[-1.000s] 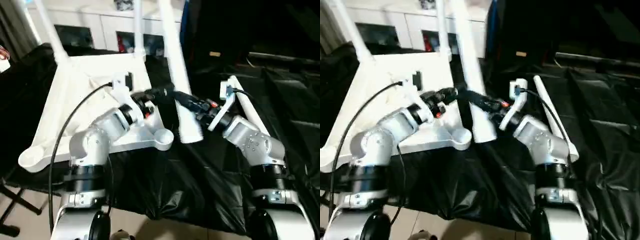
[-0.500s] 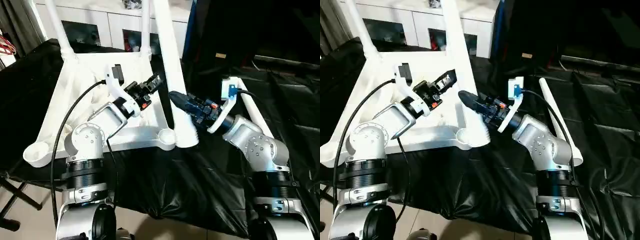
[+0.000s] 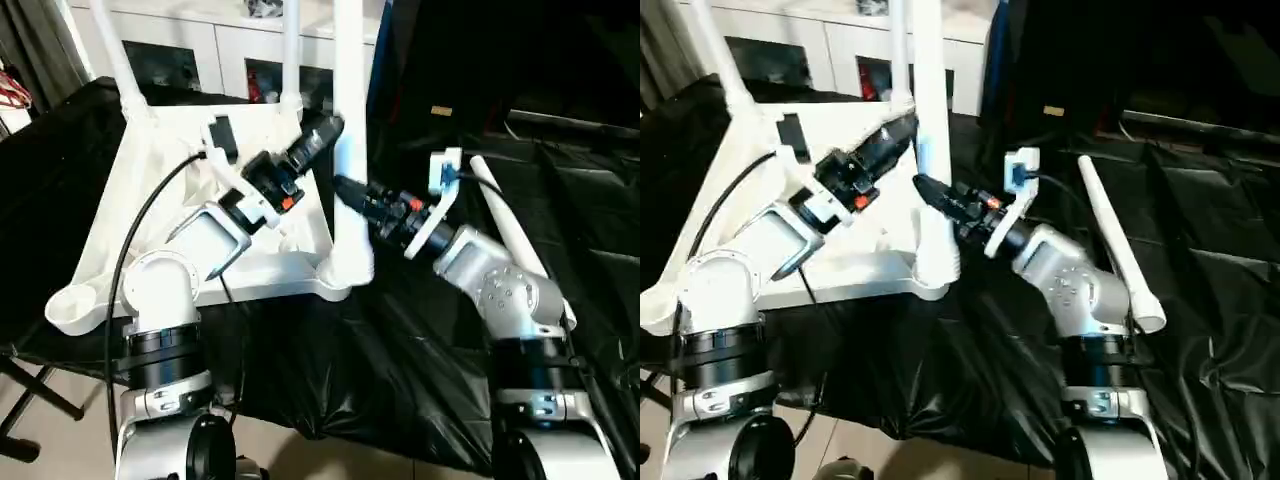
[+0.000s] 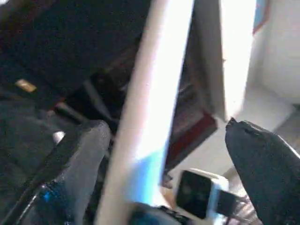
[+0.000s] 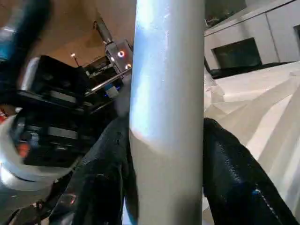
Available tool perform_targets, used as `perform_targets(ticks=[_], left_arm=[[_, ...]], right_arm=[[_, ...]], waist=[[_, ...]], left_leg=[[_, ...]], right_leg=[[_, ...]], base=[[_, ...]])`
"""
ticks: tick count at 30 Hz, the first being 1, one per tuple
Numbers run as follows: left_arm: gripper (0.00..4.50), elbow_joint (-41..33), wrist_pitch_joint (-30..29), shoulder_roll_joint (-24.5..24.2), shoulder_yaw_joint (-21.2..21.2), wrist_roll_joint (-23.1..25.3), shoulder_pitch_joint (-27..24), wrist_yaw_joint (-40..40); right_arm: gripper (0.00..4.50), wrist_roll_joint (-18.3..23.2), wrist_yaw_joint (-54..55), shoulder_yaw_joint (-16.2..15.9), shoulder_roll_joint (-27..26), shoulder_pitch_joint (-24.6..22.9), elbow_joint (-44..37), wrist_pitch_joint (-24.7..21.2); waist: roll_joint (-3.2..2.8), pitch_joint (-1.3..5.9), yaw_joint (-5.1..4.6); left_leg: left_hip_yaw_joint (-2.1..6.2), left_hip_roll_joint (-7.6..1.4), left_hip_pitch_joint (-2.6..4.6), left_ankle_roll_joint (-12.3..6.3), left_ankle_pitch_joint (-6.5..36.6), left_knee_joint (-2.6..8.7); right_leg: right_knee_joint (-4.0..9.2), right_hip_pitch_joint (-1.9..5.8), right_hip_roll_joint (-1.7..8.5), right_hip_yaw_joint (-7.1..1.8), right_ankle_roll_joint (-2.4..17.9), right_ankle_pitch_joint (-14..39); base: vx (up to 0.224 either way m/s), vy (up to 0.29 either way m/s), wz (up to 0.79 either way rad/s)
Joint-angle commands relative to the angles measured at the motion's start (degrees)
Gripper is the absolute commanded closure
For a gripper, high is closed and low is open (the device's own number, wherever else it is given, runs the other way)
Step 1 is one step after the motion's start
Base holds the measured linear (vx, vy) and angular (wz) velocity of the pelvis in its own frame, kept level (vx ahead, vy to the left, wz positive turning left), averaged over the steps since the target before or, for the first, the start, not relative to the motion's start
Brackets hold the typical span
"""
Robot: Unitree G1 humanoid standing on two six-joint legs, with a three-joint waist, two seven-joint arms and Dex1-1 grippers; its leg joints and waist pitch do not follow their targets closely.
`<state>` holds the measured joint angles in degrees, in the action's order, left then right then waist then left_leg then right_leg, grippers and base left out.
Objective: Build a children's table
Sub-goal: Pick table leg
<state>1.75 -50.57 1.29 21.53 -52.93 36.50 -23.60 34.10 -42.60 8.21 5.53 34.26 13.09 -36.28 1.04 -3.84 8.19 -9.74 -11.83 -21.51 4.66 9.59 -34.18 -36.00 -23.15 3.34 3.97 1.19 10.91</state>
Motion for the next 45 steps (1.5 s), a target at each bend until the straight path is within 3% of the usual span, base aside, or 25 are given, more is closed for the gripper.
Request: perform_targets(ticks=[1, 9, 12, 13, 16, 20, 22, 24, 26, 28, 30, 36, 42, 43, 45], left_arm=[[0.0, -1.35, -0.64, -0.46, -1.75, -0.13, -0.41, -0.88], [0.0, 3.72, 2.7, -0.39, -6.22, 7.85, 0.33, 4.16], [0.0, 3.9, 3.8, 0.07, -5.65, 7.89, 0.62, 5.23], [0.27, 3.82, 4.69, 0.47, -5.03, 7.8, 0.95, 5.94], [0.39, 3.59, 7.37, 1.61, -3.81, 8.87, 2.0, 9.17], [0.82, 2.99, 8.47, 2.17, -4.12, 10.13, 2.79, 11.84], [0.88, 2.62, 9.05, 2.85, -5.14, 11.87, 3.04, 14.16], [1.19, 2.31, 10.02, 3.81, -7.97, 15.43, 2.62, 16.47], [1.22, 2.53, 10.75, 4.58, -8.79, 16.56, 2.35, 17.71], [1.54, 2.74, 11.39, 5.05, -9.11, 17.07, 2.22, 18.81], [1.66, 3.08, 13.16, 6.01, -9.1, 18.96, 2.14, 22.12], [2.16, 3.21, 15.54, 6.67, -8.13, 21.68, 2.32, 25.01], [2.52, 2.39, 15.33, 6.7, -7.8, 19.36, 2.48, 22.92], [2.54, 2.1, 15.08, 6.46, -7.99, 19.0, 2.57, 22.06], [2.54, 1.88, 14.5, 5.58, -8.54, 18.53, 2.7, 20.07]], right_arm=[[2.7, -0.92, -1.11, -2.01, 1.09, 0.48, -2.61, 0.0], [2.7, -2.32, -0.5, -5.19, 0.46, 0.1, -4.54, 0.69], [2.7, -3.33, 0.54, -6.18, 0.19, -0.12, -4.72, 1.36], [2.7, -4.83, 1.48, -7.33, 0.26, -0.36, -4.77, 2.1], [2.7, -10.48, 6.16, -10.36, -0.4, -0.73, -4.17, 5.08], [2.7, -13.38, 9.76, -11.76, -2.2, -1.03, -3.98, 6.99], [2.7, -14.55, 12.3, -12.72, -3.88, -1.38, -4.05, 7.63], [2.7, -18.62, 15.7, -15.91, -5.43, -1.92, -3.75, 10.82], [2.7, -19.5, 17.67, -16.11, -6.61, -1.89, -3.54, 11.49], [2.7, -20.45, 19.0, -16.37, -7.22, -1.87, -3.42, 12.11], [2.7, -23.24, 20.78, -17.94, -7.47, -1.83, -3.21, 14.24], [2.7, -24.85, 22.64, -18.32, -8.35, -1.92, -3.04, 15.71], [2.7, -24.84, 22.57, -17.96, -8.53, -1.54, -2.59, 16.85], [2.14, -24.0, 22.02, -17.35, -8.52, -1.34, -2.62, 16.66], [2.0, -22.53, 20.64, -16.33, -7.95, -0.99, -2.74, 15.85]], waist=[[0.33, 4.32, -0.17], [0.29, 4.27, -0.06], [0.26, 4.34, -0.05], [-0.09, 4.35, -0.04], [0.03, 4.36, -0.15], [0.07, 4.28, -0.31], [0.33, 4.26, -0.4], [0.33, 4.19, -0.47], [0.22, 4.21, -0.44], [0.18, 4.23, -0.44], [0.28, 4.16, -0.53], [0.23, 4.2, -0.6], [0.05, 4.23, -0.6], [0.12, 4.21, -0.62], [0.03, 4.24, -0.63]], left_leg=[[0.21, -1.04, 0.58, 1.25, 9.77, 3.96], [0.37, -1.11, 0.62, 1.46, 9.76, 4.18], [0.39, -1.19, 0.61, 1.86, 9.26, 4.12], [0.43, -1.23, 0.61, 2.01, 9.11, 4.08], [0.39, -1.16, 0.56, 2.49, 9.08, 4.04], [0.43, -1.22, 0.73, 2.56, 10.39, 4.16], [0.4, -1.23, 0.69, 2.34, 10.26, 4.19], [0.41, -1.25, 0.65, 2.69, 10.32, 4.21], [0.43, -1.2, 0.68, 2.79, 10.71, 4.26], [0.48, -1.22, 0.73, 2.86, 10.84, 4.29], [0.46, -1.21, 0.66, 3.02, 11.08, 4.32], [0.53, -1.13, 0.64, 2.64, 11.36, 4.27], [0.47, -1.09, 0.65, 2.6, 11.25, 4.18], [0.45, -1.09, 0.67, 2.55, 11.33, 4.2], [0.43, -1.06, 0.75, 2.31, 11.64, 4.18]], right_leg=[[4.96, 3.23, 4.24, -2.71, 6.96, 12.34], [5.15, 3.17, 4.33, -2.86, 4.34, 13.97], [4.93, 3.18, 4.41, -2.86, 5.34, 12.44], [4.77, 3.11, 4.4, -2.85, 6.02, 11.13], [4.73, 3.22, 4.41, -2.87, 6.45, 10.26], [4.84, 3.11, 4.41, -2.93, 5.79, 11.77], [4.83, 3.08, 4.36, -2.95, 5.64, 11.32], [4.91, 2.97, 4.39, -2.96, 5.0, 11.51], [4.92, 3.03, 4.44, -3.03, 4.46, 12.05], [4.87, 2.98, 4.37, -3.01, 4.3, 11.75], [4.88, 2.95, 4.29, -2.99, 4.11, 11.36], [4.9, 2.94, 4.3, -3.02, 3.16, 11.71], [4.78, 2.88, 4.27, -3.06, 4.08, 10.14], [4.77, 2.88, 4.2, -3.04, 4.23, 9.92], [4.72, 2.91, 4.2, -3.04, 4.41, 9.73]], base=[[0.0, 0.0, 0.0], [0.0, 0.0, 0.0], [0.0, 0.0, 0.0], [0.0, 0.0, 0.0], [0.0, 0.0, 0.0], [0.0, 0.0, 0.0], [0.0, 0.0, 0.0], [0.0, 0.0, 0.0], [0.0, 0.0, 0.0], [0.0, 0.0, 0.0], [0.0, 0.0, 0.0], [0.0, 0.0, 0.0], [0.0, 0.0, 0.0], [0.0, 0.0, 0.0], [0.0, 0.0, 0.0]])
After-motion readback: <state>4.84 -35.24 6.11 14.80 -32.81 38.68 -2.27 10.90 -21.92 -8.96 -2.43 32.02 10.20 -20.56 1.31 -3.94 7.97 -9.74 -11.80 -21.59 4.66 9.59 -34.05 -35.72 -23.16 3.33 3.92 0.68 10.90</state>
